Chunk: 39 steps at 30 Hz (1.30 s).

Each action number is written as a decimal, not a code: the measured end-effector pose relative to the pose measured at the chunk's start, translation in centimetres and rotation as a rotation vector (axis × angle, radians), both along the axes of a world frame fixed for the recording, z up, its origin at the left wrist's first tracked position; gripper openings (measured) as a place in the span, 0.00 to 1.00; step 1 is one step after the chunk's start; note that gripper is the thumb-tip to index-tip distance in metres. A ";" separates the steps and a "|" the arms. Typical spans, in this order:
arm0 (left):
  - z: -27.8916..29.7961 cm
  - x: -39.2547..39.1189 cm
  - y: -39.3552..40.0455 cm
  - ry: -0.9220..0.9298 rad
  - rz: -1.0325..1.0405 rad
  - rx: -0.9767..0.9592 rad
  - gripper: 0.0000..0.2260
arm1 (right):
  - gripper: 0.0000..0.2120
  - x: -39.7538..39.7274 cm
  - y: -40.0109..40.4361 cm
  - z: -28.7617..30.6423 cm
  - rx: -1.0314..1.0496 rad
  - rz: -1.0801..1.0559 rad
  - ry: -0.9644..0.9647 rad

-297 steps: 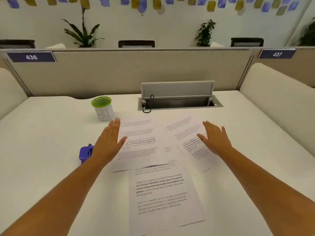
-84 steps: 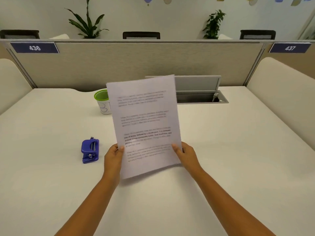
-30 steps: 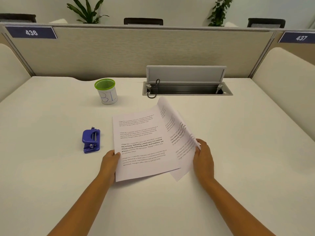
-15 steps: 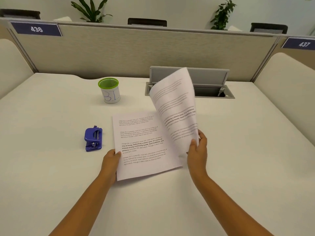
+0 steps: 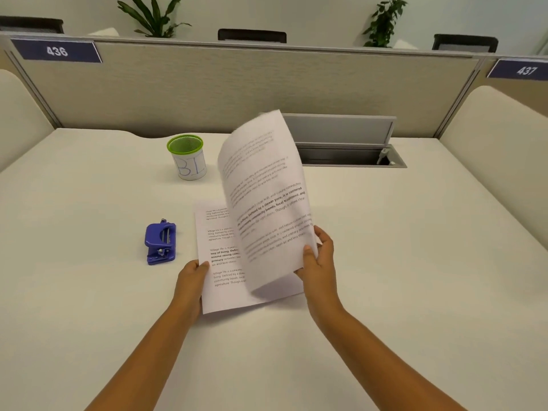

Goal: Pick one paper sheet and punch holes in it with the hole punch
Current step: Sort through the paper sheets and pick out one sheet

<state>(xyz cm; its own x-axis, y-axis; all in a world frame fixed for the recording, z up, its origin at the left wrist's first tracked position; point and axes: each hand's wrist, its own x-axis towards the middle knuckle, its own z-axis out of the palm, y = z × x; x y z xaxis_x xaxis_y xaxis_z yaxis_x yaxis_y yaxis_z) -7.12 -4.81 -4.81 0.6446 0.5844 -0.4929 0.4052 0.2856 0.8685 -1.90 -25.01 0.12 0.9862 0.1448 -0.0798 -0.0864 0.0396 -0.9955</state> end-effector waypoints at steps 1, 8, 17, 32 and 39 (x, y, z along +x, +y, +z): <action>0.1 0.0 0.0 -0.002 0.005 -0.002 0.09 | 0.16 -0.1 0.0 -0.4 0.004 -0.001 0.039; 0.2 0.1 -0.2 0.035 -0.002 0.071 0.11 | 0.18 -1.6 -0.1 -3.2 -0.158 0.010 0.165; -0.7 0.4 -0.2 -0.003 -0.021 0.066 0.08 | 0.15 -1.8 -2.1 -4.0 -0.217 -0.037 0.022; -0.5 -0.6 -0.4 -0.138 -0.158 0.132 0.10 | 0.12 1.7 -5.2 -3.6 -0.363 -0.084 -0.158; 0.6 -1.1 -0.7 -0.282 -0.222 0.120 0.13 | 0.19 4.8 -5.2 -3.1 -0.368 0.064 0.057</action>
<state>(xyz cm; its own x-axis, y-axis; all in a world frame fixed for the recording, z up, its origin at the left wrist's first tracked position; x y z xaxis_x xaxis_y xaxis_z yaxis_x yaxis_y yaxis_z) -8.19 -5.48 -4.18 0.8628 0.4579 -0.2145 0.1861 0.1068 0.9767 2.90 -30.16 -3.01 0.9686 0.1578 -0.1923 -0.1324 -0.3273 -0.9356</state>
